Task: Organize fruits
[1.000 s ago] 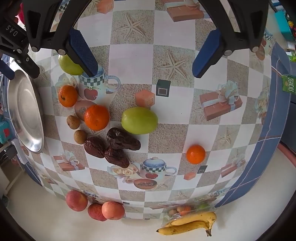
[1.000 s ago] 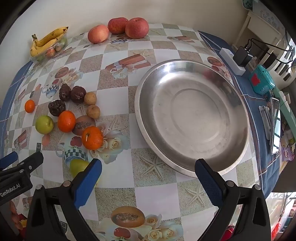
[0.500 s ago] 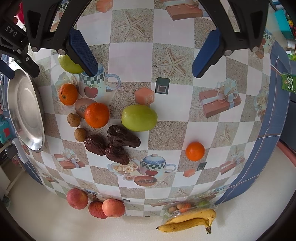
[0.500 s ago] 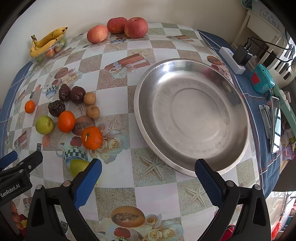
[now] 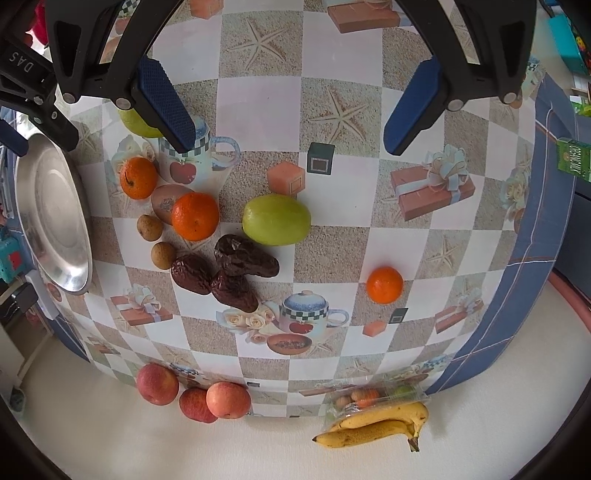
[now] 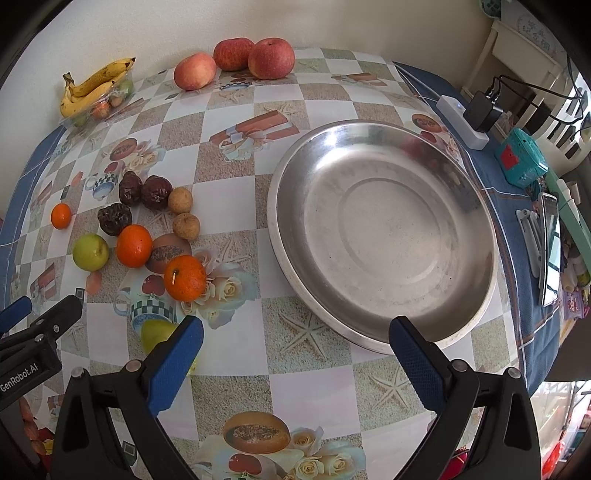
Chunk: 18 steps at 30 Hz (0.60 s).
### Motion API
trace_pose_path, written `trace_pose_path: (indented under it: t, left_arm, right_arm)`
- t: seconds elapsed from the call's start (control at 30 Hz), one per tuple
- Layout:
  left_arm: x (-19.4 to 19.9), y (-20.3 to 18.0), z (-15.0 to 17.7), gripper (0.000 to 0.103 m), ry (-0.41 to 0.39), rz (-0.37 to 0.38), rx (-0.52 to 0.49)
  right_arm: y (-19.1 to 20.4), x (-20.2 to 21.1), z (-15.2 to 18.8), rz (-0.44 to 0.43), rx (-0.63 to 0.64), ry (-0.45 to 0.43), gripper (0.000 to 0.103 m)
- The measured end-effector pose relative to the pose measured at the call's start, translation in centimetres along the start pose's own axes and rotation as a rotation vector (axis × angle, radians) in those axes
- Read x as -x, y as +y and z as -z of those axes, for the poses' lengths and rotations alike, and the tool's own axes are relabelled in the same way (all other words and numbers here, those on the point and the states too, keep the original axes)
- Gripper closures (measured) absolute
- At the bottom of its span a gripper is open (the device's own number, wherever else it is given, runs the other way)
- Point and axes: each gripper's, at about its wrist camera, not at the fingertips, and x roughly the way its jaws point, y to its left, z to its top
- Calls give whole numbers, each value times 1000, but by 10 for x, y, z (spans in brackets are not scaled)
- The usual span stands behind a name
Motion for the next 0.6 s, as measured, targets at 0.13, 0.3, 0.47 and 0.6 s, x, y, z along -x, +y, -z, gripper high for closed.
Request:
trace_pose_path:
  t: [0.13,0.3,0.47,0.6]
  left_arm:
    - [4,-1,-1,0,-17,3,-7]
    - [8,-2,-2,0,-42,-6,-20]
    - [11,-3,-4,0,-58,5,-17]
    - [12,-3,-4,0,-63,14,-7]
  right_arm:
    - [-1,2,0,-3,3,-11,2]
    - [-1,4,-2,-4,3,1,2]
    - [0,9,-4,-8,10,-10,2]
    - [2,12,-5,-27,19,-28,2]
